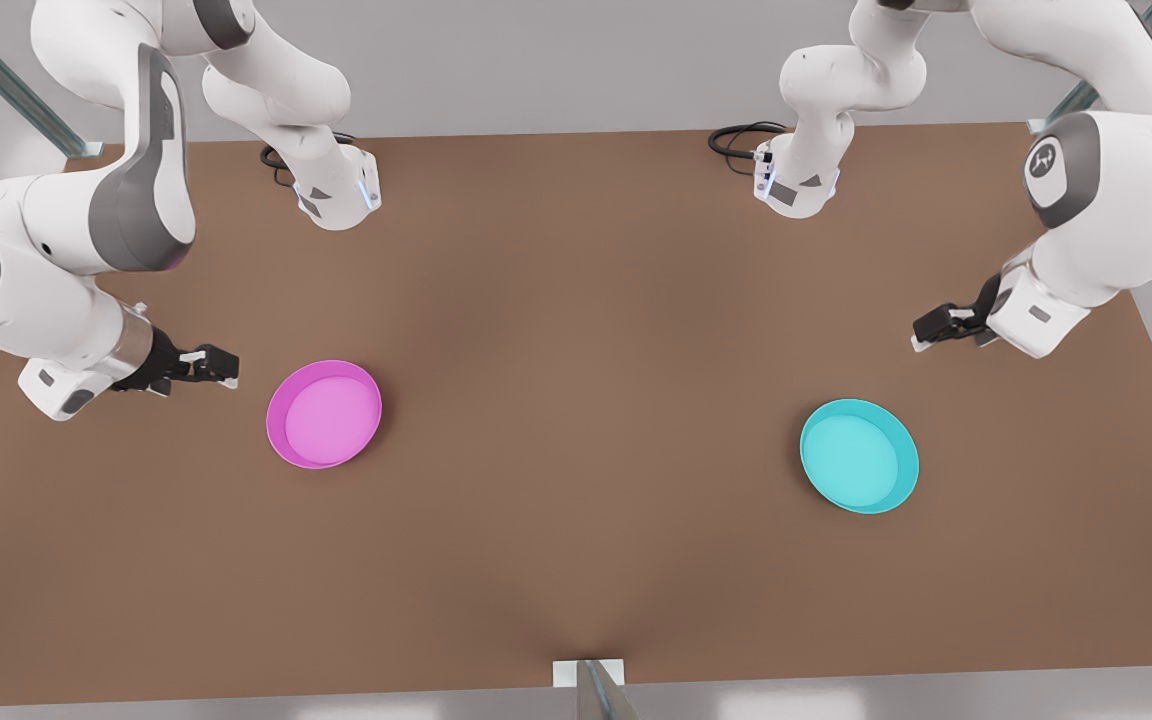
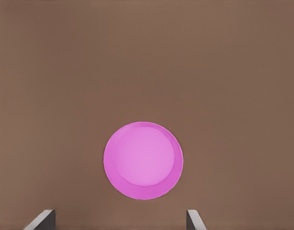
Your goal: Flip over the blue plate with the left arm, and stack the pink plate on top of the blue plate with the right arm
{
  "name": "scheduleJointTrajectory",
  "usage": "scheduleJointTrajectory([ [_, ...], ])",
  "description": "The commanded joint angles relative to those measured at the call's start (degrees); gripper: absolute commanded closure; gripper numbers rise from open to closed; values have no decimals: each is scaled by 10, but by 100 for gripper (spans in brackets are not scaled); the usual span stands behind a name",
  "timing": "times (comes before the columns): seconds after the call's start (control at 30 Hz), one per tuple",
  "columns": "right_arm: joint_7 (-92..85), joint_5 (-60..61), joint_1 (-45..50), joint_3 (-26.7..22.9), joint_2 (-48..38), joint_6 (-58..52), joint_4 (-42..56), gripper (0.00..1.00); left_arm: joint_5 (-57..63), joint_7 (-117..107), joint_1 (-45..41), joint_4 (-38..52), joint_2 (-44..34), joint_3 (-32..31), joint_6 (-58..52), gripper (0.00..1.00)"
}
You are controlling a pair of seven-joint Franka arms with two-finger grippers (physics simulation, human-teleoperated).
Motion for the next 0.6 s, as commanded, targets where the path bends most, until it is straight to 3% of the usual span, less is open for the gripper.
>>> scheduleJointTrajectory([
  [0.0, 0, 0, -1, 0, 0, 0, 0, 0, -1, 0, 3, -2, 1, 1, 1, 0],
  [0.17, 0, 1, -3, 0, -1, 19, -28, 0, -13, 1, 36, -6, 151, -9, -2, 0],
  [0.23, -1, 7, -8, 1, -2, 59, -71, 0, -67, 69, 108, -10, 196, -8, 55, 0],
  [0.4, -3, 12, -8, 1, 25, 127, -108, 0, -77, 127, 178, -120, 204, -12, 217, 0],
  [0.5, -3, 12, -8, 1, 28, 133, -108, 0, -137, 218, 211, -120, 246, -17, 245, 0],
  [0.57, -3, 12, -8, 1, 28, 133, -108, 0, -139, 229, 248, -121, 265, -54, 250, 0],
])
